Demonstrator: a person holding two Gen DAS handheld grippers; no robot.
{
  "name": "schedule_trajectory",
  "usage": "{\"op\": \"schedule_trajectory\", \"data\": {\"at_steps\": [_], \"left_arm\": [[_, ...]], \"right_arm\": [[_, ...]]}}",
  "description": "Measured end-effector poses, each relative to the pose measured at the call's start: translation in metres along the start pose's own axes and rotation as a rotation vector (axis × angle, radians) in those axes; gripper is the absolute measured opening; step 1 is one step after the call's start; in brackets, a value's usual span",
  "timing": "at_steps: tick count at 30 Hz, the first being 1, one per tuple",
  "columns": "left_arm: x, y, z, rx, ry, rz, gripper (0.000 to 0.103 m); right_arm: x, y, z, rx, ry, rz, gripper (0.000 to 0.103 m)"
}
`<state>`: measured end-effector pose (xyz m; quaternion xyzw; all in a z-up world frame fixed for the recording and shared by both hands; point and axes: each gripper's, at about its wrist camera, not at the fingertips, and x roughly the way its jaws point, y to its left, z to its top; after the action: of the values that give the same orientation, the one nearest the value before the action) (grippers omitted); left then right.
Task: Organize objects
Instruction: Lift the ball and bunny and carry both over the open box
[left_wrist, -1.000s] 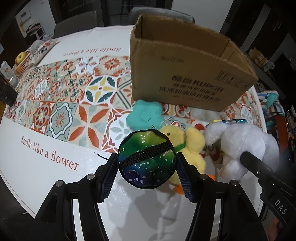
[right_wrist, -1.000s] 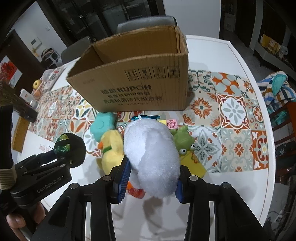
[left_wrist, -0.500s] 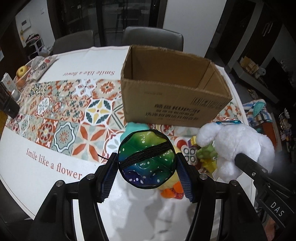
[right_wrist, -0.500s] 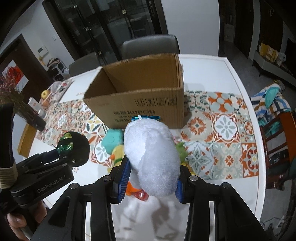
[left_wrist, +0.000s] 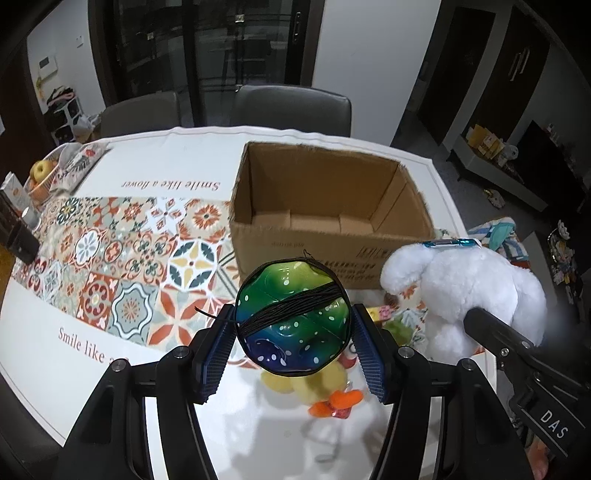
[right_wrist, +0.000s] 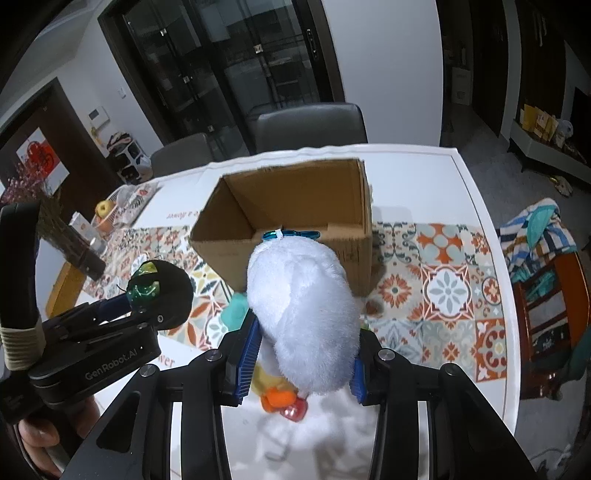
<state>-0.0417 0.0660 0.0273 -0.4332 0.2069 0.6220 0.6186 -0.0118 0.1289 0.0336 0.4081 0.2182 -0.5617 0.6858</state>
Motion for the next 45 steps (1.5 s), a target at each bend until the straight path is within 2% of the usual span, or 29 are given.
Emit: {"op": "schedule_trajectory", "data": {"at_steps": [9, 27, 31, 34, 35, 39, 40, 45], "left_arm": [[-0.010, -0.009, 0.029, 0.046, -0.041, -0.012, 0.061], [0.002, -0.019, 0.084, 0.127, -0.039, -0.047, 0.061], [0.012, -0.019, 0.095, 0.135, -0.018, -0.054, 0.061], [0.020, -0.018, 0.103, 0.132, 0.001, -0.058, 0.061], [0.024, -0.017, 0.105, 0.131, 0.008, -0.059, 0.061], [0.038, -0.017, 0.114, 0.135, 0.034, -0.061, 0.061], [0.041, -0.017, 0.115, 0.133, 0.040, -0.062, 0.061], [0.060, -0.014, 0.123, 0.122, 0.072, -0.063, 0.061]], "right_arm": [[-0.004, 0.002, 0.023, -0.021, -0.035, 0.041, 0.041], [0.005, 0.006, 0.076, -0.090, -0.078, 0.076, 0.041], [0.008, 0.007, 0.087, -0.158, -0.064, 0.095, 0.041], [0.014, 0.009, 0.096, -0.164, -0.059, 0.088, 0.041], [0.017, 0.009, 0.099, -0.209, -0.038, 0.103, 0.041], [0.029, 0.012, 0.108, -0.221, -0.017, 0.095, 0.041], [0.032, 0.013, 0.109, -0.285, 0.011, 0.113, 0.041], [0.052, 0.017, 0.114, -0.298, 0.035, 0.096, 0.041]]}}
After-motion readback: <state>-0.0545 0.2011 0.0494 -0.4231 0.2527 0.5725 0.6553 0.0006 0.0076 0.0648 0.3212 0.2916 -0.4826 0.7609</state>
